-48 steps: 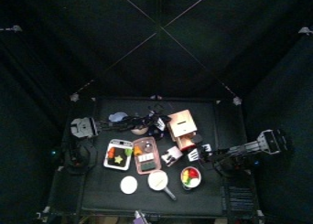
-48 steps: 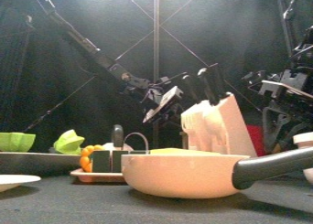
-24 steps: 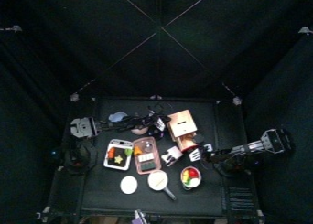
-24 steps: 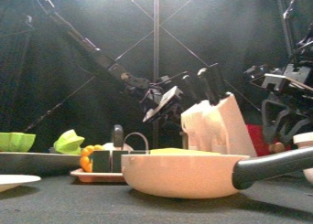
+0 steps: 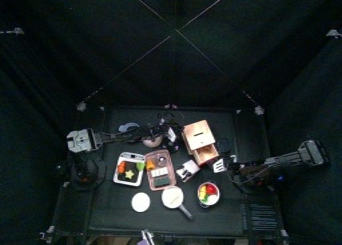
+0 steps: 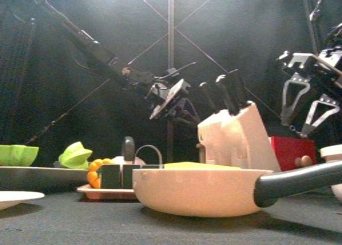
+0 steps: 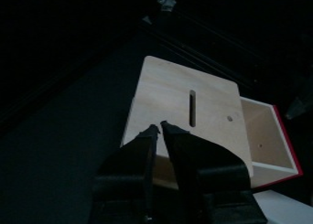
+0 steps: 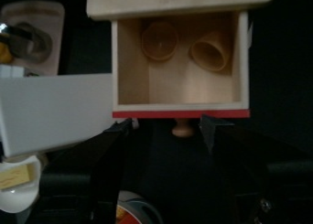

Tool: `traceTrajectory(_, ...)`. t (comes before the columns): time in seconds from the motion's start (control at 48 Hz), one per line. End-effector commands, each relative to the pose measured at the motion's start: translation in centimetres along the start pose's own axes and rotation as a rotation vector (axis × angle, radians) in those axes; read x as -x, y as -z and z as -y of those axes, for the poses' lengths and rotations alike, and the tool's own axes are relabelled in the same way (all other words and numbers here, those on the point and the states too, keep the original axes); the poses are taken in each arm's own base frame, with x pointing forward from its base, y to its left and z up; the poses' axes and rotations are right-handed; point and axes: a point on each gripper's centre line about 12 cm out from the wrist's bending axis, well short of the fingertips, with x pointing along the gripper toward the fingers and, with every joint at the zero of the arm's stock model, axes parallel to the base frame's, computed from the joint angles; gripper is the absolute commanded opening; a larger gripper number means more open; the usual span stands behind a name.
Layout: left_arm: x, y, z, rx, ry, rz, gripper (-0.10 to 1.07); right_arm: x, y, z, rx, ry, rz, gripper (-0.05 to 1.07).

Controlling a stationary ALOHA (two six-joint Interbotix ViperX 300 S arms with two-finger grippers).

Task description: Open drawer

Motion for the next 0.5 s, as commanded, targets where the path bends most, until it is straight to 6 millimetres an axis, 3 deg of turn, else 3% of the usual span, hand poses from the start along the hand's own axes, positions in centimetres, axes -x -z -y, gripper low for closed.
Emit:
traceTrajectory(0.0,1.0,-1.8,-0.1,-0.012,0.004,0.05,0.59,0.3,-0.6,0.0,-0.014,-0.014,0.021,0.92)
traceTrajectory(0.188,1.6,-1.4,-0.5,-0.025,-0.001,0.046,0.59,0.1,-0.1,-0.4,-0.006,-0.044,-0.002,0.92)
traceTrajectory(0.479,4.3,-0.7,0.0,-0.128,0.049,0.112,0.59,0.5,1.9,-1.7,0.082,-0.152,-0.062,0.92)
